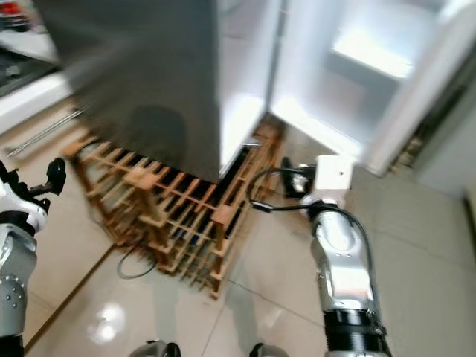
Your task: Restocking fridge
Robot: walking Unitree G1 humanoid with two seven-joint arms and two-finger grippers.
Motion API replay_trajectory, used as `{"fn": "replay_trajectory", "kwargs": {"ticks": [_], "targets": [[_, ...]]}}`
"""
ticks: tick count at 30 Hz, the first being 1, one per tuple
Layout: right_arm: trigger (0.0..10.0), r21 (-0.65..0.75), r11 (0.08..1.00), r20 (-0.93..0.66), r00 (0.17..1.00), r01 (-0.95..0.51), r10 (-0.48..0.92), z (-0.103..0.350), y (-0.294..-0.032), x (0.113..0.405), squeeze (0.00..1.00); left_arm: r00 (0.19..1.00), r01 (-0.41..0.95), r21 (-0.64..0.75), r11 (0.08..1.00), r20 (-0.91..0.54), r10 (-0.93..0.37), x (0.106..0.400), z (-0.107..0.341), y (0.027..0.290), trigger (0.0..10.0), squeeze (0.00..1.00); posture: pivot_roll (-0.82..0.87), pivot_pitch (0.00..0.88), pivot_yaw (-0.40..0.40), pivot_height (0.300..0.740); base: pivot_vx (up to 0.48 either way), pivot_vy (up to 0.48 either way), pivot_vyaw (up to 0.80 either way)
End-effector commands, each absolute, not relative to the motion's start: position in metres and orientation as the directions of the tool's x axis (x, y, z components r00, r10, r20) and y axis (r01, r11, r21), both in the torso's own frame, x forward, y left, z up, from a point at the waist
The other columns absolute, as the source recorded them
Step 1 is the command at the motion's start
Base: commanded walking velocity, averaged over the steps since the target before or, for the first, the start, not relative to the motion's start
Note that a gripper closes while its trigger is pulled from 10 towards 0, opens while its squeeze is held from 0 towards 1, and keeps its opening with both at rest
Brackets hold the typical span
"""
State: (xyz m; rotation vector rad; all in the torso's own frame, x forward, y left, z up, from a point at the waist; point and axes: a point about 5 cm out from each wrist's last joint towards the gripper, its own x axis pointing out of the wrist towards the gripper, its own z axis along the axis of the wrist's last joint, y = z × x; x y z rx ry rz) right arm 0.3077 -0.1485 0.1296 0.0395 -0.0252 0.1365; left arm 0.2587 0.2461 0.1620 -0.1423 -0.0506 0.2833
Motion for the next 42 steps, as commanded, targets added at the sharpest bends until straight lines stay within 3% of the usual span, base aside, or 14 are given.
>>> {"fn": "replay_trajectory", "kwargs": {"ticks": [1, 18, 28, 36, 42], "targets": [[10.0, 0.048, 0.990, 0.033, 0.990, -0.136, 0.134, 0.129, -0.152, 0.310, 0.00, 0.956, -0.289, -0.131, 0.948, 0.009, 0.293, 0.255, 0.159, 0.238, 10.0, 0.00, -0.01, 0.034, 0.001, 0.740, 0.000, -0.480, 0.46], [10.0, 0.056, 0.983, 0.056, 0.983, -0.177, 0.174, 0.130, -0.144, 0.314, 0.00, 0.945, -0.326, -0.085, 0.942, -0.020, 0.326, 0.269, 0.158, 0.221, 10.0, 0.00, -0.04, 0.031, 0.003, 0.740, 0.000, -0.420, 0.44], [10.0, 0.019, 0.993, 0.040, 0.992, -0.119, 0.118, 0.126, -0.161, 0.308, 0.00, 0.974, -0.225, -0.079, 0.971, 0.014, 0.227, 0.293, 0.166, 0.202, 10.0, 0.00, -0.09, 0.041, -0.011, 0.740, 0.187, -0.215, 0.08], [10.0, -0.078, 0.996, 0.051, 0.998, -0.043, 0.047, 0.130, -0.182, 0.313, 0.00, 0.943, -0.334, -0.078, 0.939, -0.020, 0.333, 0.313, 0.162, 0.198, 10.0, 0.00, -0.11, 0.035, -0.003, 0.740, 0.413, -0.142, 0.00], [10.0, -0.070, 0.997, 0.044, 0.998, -0.044, 0.047, 0.132, -0.193, 0.322, 0.00, 0.943, -0.331, -0.102, 0.938, 0.007, 0.333, 0.322, 0.168, 0.195, 10.0, 0.00, -0.12, 0.030, 0.005, 0.740, 0.000, 0.000, 0.00]]}}
